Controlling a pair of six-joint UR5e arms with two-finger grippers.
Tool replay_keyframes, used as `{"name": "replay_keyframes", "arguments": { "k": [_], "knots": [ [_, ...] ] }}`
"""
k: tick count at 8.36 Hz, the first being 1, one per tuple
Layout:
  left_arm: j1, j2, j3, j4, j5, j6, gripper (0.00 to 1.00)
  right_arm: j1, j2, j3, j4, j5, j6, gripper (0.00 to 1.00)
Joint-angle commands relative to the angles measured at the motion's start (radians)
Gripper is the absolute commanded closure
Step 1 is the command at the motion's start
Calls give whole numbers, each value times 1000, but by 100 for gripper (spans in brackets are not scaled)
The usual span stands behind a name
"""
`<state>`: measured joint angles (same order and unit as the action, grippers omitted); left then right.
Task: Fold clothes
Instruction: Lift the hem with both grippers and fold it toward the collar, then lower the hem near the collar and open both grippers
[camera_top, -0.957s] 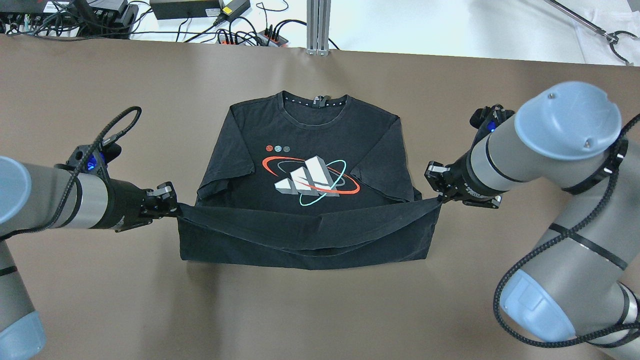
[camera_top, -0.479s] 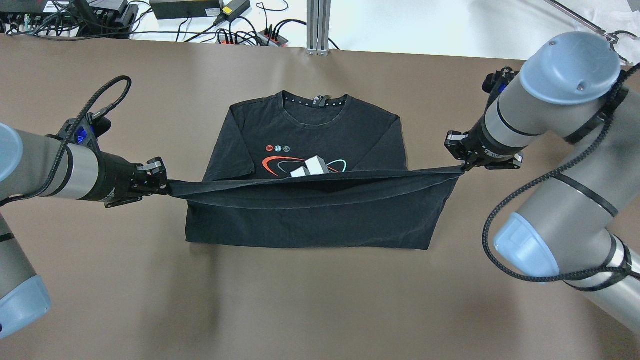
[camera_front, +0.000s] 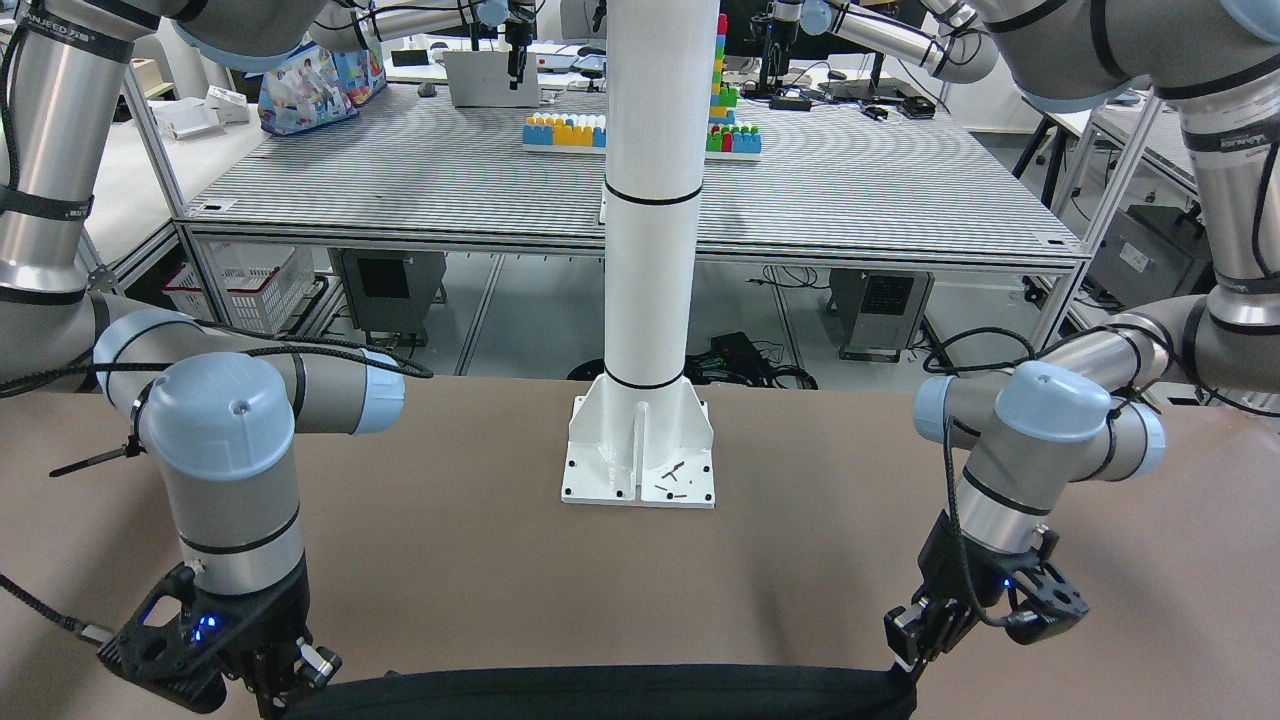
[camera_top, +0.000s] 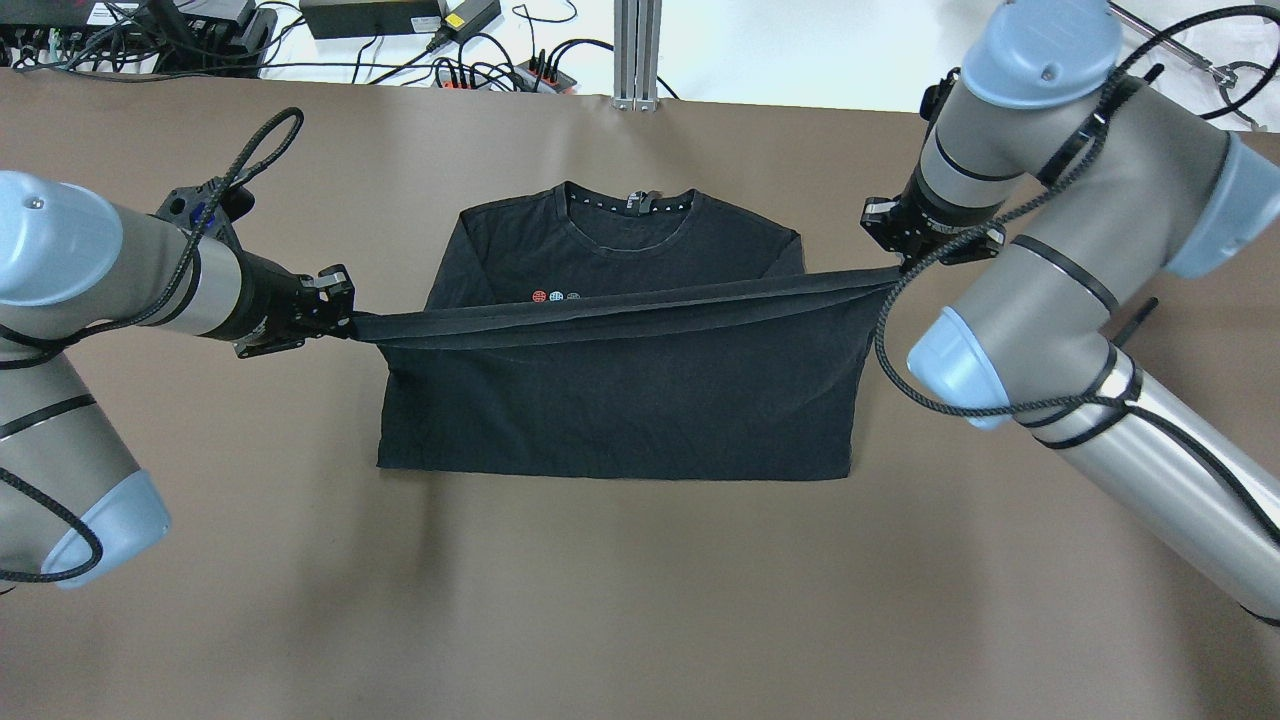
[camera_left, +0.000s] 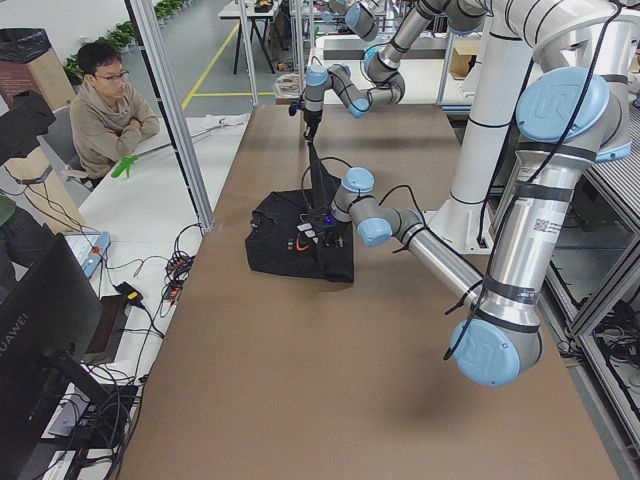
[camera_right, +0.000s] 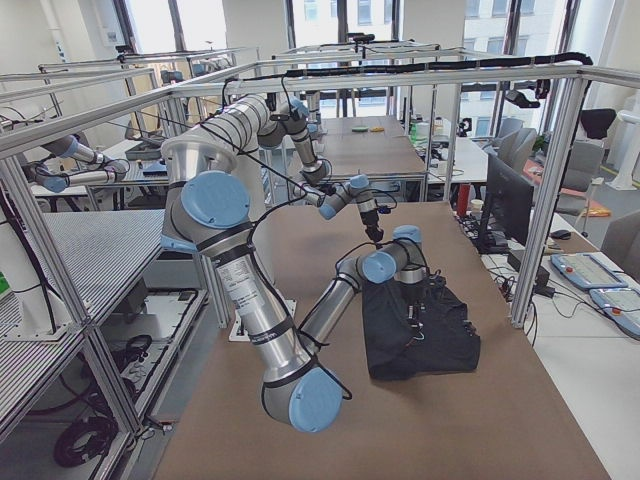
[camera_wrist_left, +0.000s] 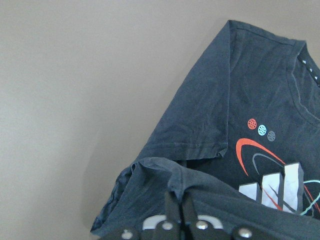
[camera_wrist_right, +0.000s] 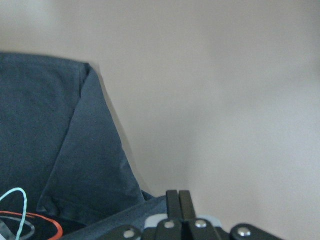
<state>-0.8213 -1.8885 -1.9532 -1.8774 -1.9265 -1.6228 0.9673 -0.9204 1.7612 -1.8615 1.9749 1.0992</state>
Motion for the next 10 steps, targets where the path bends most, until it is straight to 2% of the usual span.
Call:
{"name": "replay_keyframes", "arguments": {
  "k": [1, 3, 5, 7, 9, 10],
  "knots": [
    [-25, -94, 147, -9, 1, 23, 100, 36, 121, -392, 316, -4, -45, 100],
    [-41, -209, 296, -14, 10, 27, 100, 27, 187, -512, 326, -7, -45, 100],
    [-55, -308, 454, -23, 14, 43, 100, -25, 193, -583, 439, -39, -39, 100],
    [-84, -360, 644, -176, 12, 75, 100, -32, 193, -618, 452, -92, -27, 100],
    [-93, -379, 730, -242, 12, 93, 100, -30, 177, -626, 490, -113, -16, 100],
    [-96, -380, 753, -252, 12, 115, 100, -25, 140, -631, 569, -117, 23, 97]
  ]
}}
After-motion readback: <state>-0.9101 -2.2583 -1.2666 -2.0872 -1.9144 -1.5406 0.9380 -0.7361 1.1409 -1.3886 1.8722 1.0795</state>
